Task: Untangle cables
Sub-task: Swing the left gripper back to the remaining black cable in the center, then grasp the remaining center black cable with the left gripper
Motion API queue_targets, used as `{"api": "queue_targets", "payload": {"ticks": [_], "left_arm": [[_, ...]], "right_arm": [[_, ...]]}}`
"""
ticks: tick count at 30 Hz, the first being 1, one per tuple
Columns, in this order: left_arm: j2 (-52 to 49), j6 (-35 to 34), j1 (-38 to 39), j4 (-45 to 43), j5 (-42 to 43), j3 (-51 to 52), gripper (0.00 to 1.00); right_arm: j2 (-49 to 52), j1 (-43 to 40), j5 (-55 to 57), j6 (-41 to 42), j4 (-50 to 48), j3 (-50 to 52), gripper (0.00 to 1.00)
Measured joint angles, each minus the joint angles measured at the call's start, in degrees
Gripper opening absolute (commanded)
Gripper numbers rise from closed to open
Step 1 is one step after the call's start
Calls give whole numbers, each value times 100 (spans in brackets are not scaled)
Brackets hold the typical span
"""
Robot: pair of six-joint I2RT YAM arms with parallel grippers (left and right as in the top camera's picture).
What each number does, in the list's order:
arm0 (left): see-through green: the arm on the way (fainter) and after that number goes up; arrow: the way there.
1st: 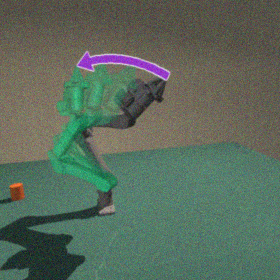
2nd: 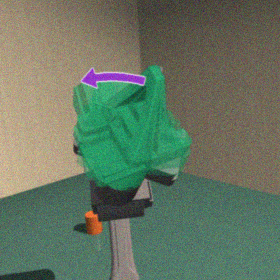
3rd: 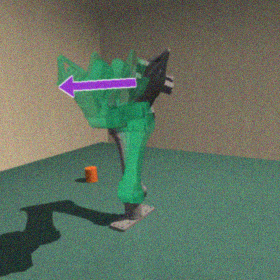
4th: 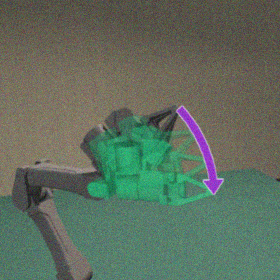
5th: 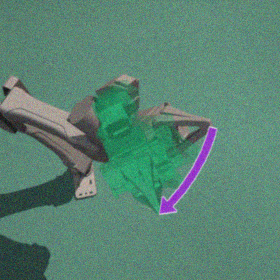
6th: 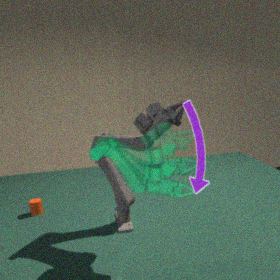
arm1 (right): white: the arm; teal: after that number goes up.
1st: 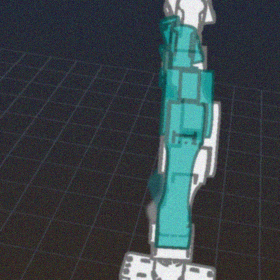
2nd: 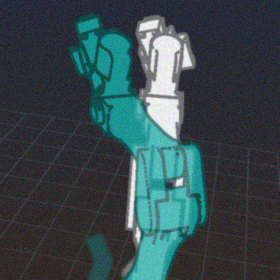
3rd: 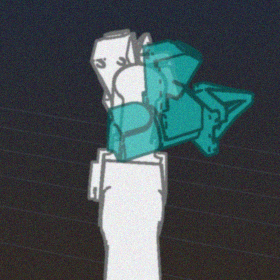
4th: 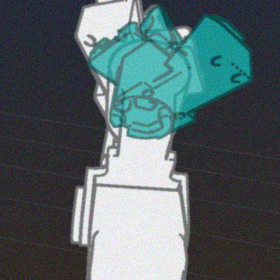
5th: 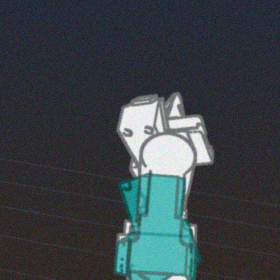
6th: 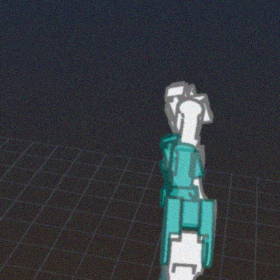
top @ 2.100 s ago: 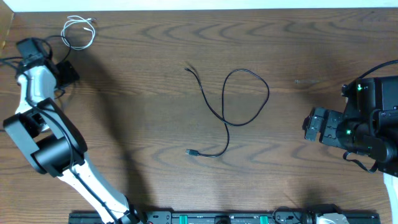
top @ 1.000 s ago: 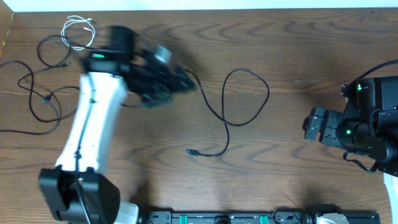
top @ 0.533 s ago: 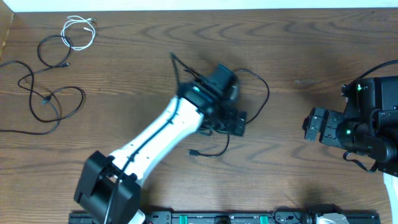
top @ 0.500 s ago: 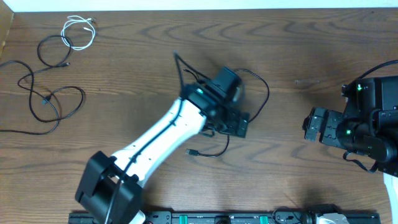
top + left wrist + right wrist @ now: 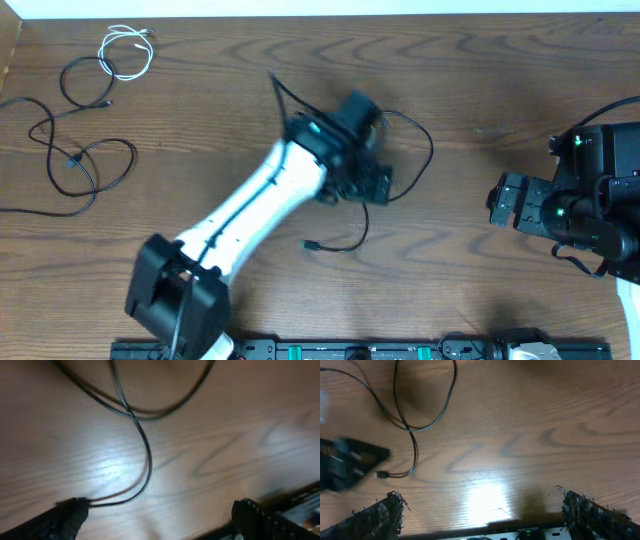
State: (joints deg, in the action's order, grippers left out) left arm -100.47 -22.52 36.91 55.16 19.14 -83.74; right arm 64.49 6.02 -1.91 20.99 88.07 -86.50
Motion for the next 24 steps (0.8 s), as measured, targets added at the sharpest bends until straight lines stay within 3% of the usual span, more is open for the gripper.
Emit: {"api": "queue_targets", "payload": {"ticks": [4, 11, 17, 24], "left_arm": [[-4, 282, -415, 590, 216, -872, 97], [-138, 466, -181, 807, 107, -1051, 96], [-1534, 785, -144, 1998, 146, -1781, 97], [-2201, 1019, -131, 1088, -120, -1906, 97]], "right_arm": [[0, 0, 0, 0, 2, 0, 99], [0, 0, 0, 0, 2, -2, 99], [0, 0, 0, 0, 2, 0, 99], [0, 0, 0, 0, 0, 0, 99]]}}
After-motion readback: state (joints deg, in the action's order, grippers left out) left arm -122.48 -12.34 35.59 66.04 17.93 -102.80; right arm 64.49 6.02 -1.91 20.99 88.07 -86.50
